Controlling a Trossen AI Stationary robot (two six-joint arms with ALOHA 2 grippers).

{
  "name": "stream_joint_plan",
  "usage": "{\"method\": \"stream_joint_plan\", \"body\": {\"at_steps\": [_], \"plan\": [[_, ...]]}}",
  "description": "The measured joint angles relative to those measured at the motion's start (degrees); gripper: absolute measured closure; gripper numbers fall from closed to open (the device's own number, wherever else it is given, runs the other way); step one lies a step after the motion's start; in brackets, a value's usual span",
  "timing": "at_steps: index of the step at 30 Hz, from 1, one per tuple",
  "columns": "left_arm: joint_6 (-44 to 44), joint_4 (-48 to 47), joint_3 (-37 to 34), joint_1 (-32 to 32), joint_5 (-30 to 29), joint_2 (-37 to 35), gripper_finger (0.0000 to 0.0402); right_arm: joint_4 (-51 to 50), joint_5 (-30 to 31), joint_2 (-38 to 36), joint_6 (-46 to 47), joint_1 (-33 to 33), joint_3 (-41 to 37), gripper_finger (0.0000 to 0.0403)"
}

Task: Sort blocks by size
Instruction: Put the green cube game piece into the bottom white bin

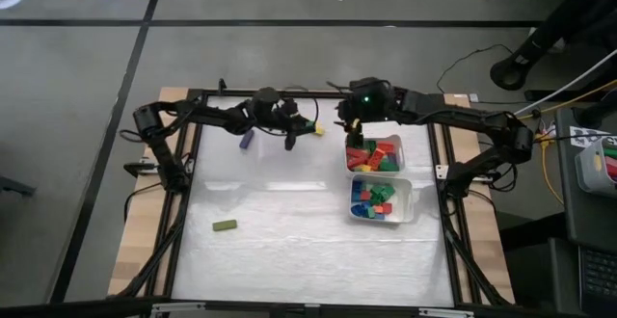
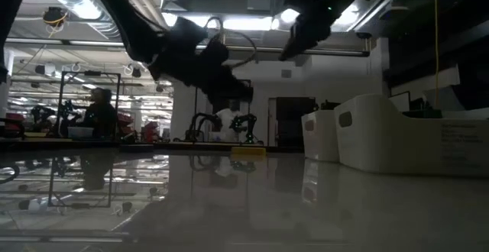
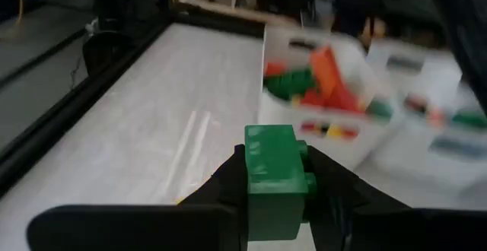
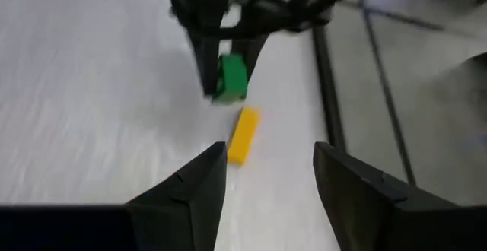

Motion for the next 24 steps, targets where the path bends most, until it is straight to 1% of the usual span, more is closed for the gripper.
{"method": "stream_joint_plan", "body": {"at_steps": [7, 11, 13, 16, 24], "plan": [[-25.6, 8.0, 0.0, 0.0, 0.2, -2.9, 0.0324, 8.5, 0.8, 0.0, -0.9, 0.0, 0.0, 0.0205], [-40.6, 14.8, 0.0, 0.0, 0.4, -2.9, 0.0325, 14.5, -0.6, 0.0, 2.8, -1.0, 0.0, 0.0205], [-43.7, 16.5, 0.0, -0.1, 0.5, -2.9, 0.0323, 14.7, -1.4, 0.0, 3.0, -1.3, 0.0, 0.0205], [-45.7, 17.8, 0.0, -0.2, 0.7, -2.9, 0.0321, 13.5, -2.2, 0.0, 3.1, -1.1, 0.0, 0.0205], [-51.5, 18.7, 0.0, -0.2, 1.2, -3.0, 0.032, 10.1, -9.7, 0.0, 8.2, 0.5, 0.0, 0.0205]]}}
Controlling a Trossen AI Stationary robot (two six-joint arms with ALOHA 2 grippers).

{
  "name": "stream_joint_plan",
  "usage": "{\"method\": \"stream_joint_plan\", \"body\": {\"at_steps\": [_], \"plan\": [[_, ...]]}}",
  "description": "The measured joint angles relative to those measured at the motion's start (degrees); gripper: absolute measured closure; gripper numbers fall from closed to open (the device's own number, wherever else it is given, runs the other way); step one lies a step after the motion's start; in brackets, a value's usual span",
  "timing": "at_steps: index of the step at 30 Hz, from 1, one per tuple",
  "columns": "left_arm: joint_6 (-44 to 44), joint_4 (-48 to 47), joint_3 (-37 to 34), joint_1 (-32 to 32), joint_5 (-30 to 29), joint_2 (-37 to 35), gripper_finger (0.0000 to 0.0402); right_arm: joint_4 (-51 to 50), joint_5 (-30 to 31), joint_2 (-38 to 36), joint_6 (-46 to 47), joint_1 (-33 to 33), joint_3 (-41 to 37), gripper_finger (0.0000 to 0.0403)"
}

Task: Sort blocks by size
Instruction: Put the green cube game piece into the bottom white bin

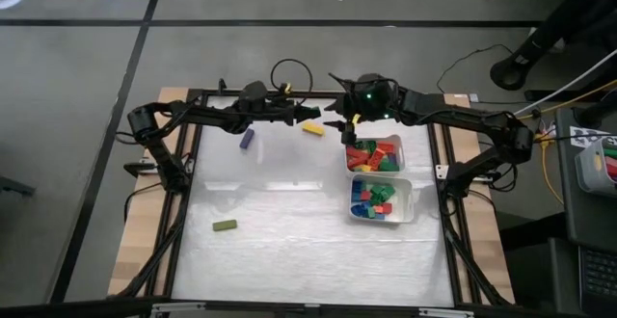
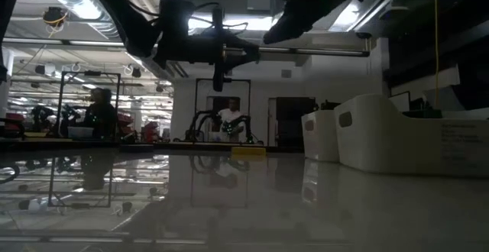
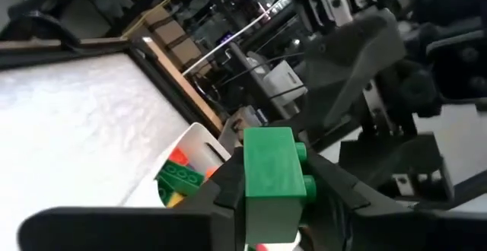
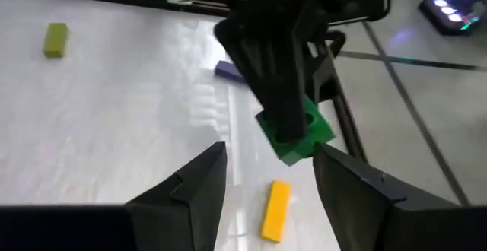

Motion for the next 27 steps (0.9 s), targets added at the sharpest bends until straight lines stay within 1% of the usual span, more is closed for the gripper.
{"method": "stream_joint_plan", "body": {"at_steps": [3, 7, 13, 15, 18, 23, 27], "plan": [[-2.6, 1.0, 0.0, 0.0, 0.0, 0.0, 0.032, 0.0, -0.7, 0.0, 0.0, 1.3, 0.0, 0.0205], [-4.6, 2.4, 0.0, -0.3, 0.7, 0.0, 0.0323, 0.7, -0.2, 0.0, 0.0, 2.9, 0.0, 0.0205], [-4.7, 3.7, 0.0, -2.0, 3.9, 0.0, 0.0319, 3.2, 9.8, 0.0, 0.0, 4.7, 0.0, 0.0205], [-4.6, 3.7, 0.0, -2.8, 4.6, 0.0, 0.0321, 2.9, 11.2, 0.0, -0.1, 4.8, 0.0, 0.0205], [-4.6, 3.6, 0.0, -3.6, 5.1, 0.0, 0.0322, 2.7, 10.4, -0.1, -0.4, 4.9, 0.0, 0.0205], [-5.5, 4.6, 0.0, -4.6, 6.4, 0.0, 0.0317, 2.5, 3.3, -0.1, -0.7, 4.9, 0.0, 0.0205], [-7.1, 8.1, 0.0, -5.2, 8.5, 0.0, 0.0316, 2.3, 2.2, -0.1, -0.7, 4.9, 0.0, 0.0205]]}}
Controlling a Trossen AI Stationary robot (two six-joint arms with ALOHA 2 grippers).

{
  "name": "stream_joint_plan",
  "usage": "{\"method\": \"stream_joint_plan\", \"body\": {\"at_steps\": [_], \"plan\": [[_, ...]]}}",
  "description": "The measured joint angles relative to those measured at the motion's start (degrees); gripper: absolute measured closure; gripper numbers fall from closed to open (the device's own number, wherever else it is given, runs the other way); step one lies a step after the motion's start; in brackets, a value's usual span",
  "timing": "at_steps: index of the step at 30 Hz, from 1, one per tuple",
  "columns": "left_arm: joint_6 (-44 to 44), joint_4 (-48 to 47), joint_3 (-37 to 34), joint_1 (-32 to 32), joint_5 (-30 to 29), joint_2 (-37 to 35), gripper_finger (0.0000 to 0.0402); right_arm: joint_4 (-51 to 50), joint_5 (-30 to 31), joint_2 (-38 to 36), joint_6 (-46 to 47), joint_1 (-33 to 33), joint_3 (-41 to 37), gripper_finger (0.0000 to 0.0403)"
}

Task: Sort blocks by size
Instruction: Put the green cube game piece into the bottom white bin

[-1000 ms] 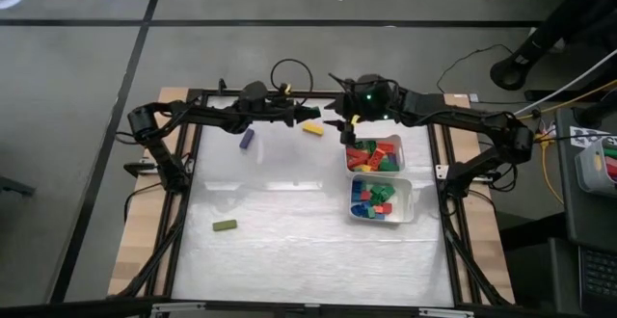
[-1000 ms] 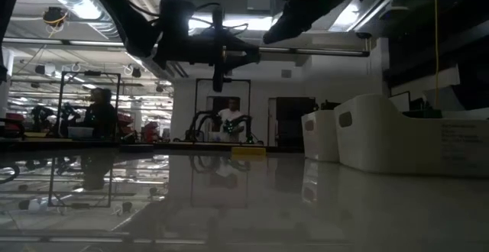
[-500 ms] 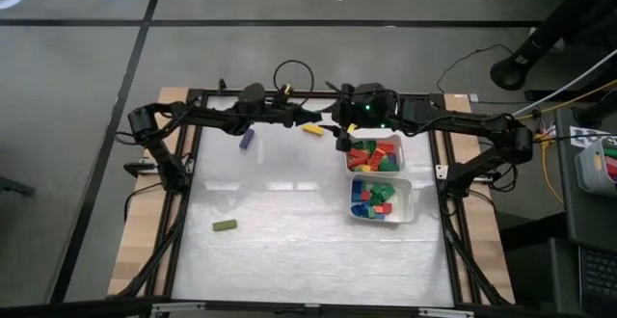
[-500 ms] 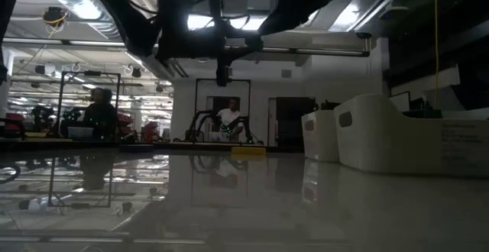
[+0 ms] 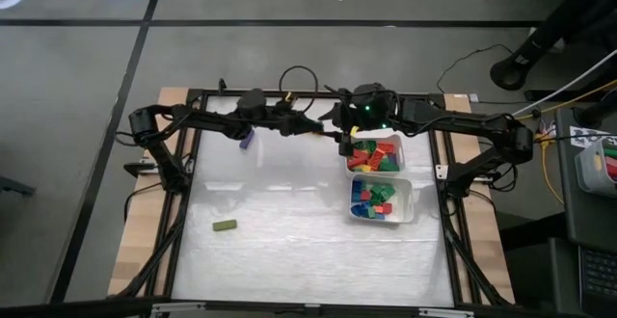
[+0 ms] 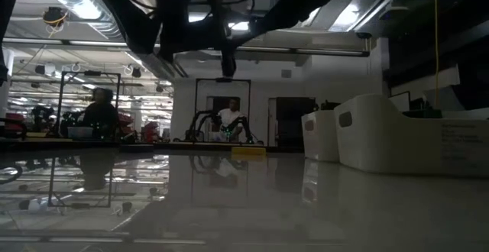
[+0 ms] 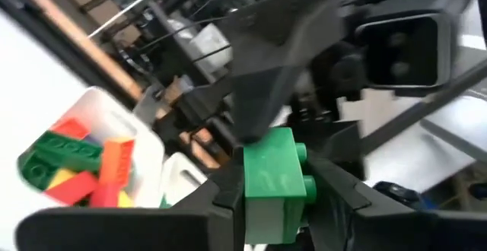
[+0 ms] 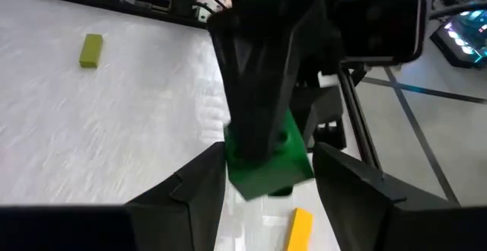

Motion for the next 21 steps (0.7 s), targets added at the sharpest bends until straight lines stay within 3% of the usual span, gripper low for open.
{"method": "stream_joint_plan", "body": {"at_steps": [15, 21], "plan": [[-1.4, 4.7, 0.0, -0.8, 0.4, 0.0, 0.0314, 2.0, -0.8, 0.0, -0.2, 0.0, -0.1, 0.0205], [-1.4, 4.1, 0.0, -0.9, 0.5, 0.0, 0.0314, 4.3, -5.3, 0.0, -0.1, 0.0, 0.0, 0.0205]]}}
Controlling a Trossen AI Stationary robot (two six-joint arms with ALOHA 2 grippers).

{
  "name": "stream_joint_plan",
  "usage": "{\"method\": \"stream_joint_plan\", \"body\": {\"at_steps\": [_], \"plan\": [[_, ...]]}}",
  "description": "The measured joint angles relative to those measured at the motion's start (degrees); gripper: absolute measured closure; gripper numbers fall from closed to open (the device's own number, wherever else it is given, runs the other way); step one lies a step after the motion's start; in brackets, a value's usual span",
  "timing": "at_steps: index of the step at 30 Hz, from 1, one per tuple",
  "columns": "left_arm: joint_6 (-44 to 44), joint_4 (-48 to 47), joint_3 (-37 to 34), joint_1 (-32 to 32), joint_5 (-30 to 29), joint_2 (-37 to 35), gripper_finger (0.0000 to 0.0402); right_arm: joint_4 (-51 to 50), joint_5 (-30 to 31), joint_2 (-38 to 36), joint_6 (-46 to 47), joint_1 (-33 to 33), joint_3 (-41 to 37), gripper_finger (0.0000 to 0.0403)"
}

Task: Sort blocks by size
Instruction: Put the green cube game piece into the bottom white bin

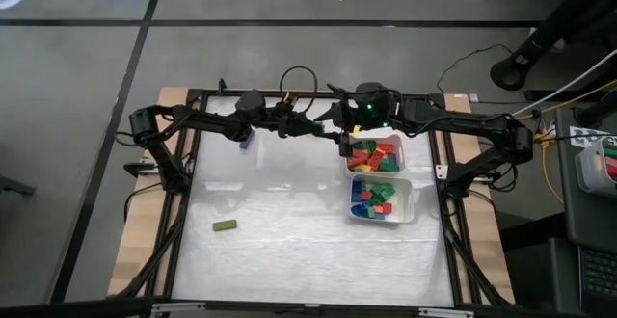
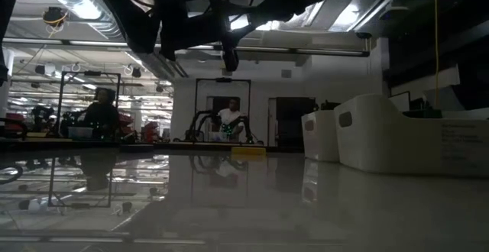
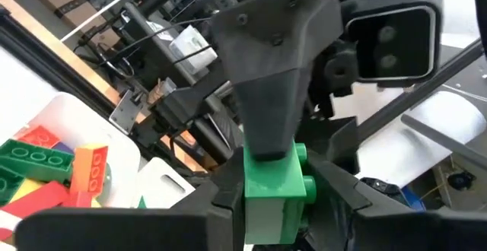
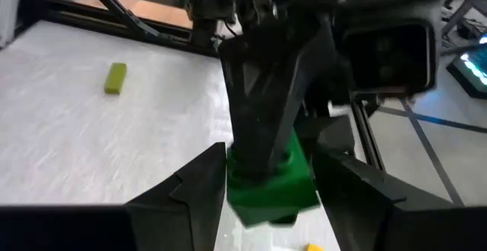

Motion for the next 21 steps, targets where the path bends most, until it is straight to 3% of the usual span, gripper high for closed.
{"method": "stream_joint_plan", "body": {"at_steps": [5, 11, 15, 21], "plan": [[0.1, 0.1, 0.0, 0.0, 0.0, 0.0, 0.0314, -0.2, -0.6, 0.0, 0.0, 0.0, 0.0, 0.0212], [-0.5, 0.0, 0.0, 0.0, 0.1, 0.0, 0.0314, -0.6, -1.6, 0.0, -0.5, 0.0, 0.0, 0.0254], [-2.5, 0.0, 0.0, -0.2, 0.0, 0.0, 0.031, -0.6, -1.7, 0.0, -0.1, 0.0, 0.0, 0.0252], [-2.7, -0.4, 0.0, -1.4, -2.9, 0.0, 0.0267, -1.1, -1.7, 0.0, 2.2, 0.0, 0.0, 0.0242]]}}
